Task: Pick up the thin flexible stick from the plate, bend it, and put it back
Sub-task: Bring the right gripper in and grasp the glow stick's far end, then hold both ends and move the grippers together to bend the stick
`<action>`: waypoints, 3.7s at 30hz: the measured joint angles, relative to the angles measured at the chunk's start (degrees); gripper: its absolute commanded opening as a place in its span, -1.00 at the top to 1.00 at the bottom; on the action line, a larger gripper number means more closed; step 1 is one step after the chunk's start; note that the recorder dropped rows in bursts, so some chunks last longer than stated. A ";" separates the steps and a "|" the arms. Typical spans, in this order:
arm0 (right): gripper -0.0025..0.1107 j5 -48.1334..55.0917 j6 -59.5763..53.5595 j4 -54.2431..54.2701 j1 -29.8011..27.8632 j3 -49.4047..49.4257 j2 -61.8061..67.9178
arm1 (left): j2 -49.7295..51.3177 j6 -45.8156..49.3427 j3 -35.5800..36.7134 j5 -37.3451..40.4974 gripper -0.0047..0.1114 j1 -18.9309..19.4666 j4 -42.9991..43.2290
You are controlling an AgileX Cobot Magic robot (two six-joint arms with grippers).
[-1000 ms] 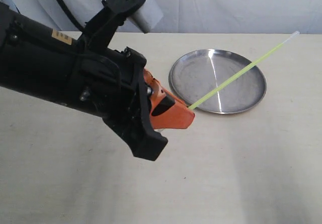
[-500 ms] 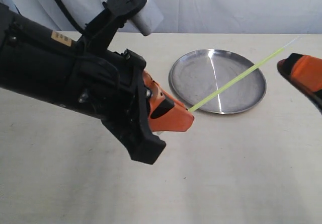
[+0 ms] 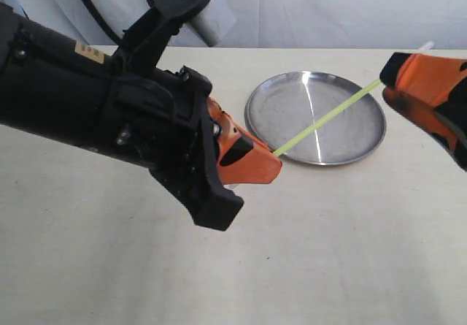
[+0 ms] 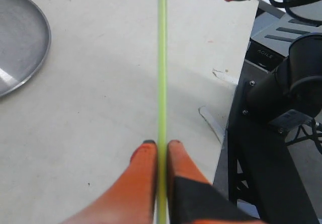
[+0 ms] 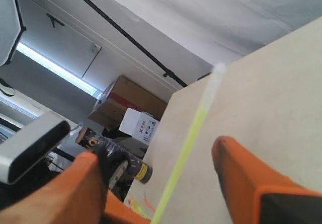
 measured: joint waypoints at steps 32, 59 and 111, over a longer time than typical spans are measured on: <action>0.97 -2.31 -8.12 1.41 0.00 -2.28 7.73 | 0.00 3.79 0.22 1.71 0.92 0.00 -3.23; 0.97 -5.59 -9.78 -3.72 -0.11 -2.28 7.86 | -0.47 12.60 0.33 -5.26 0.92 0.00 -20.16; 0.97 12.70 -24.83 -4.46 -0.11 -2.28 9.51 | 0.27 11.78 0.23 -18.72 0.92 0.00 -25.72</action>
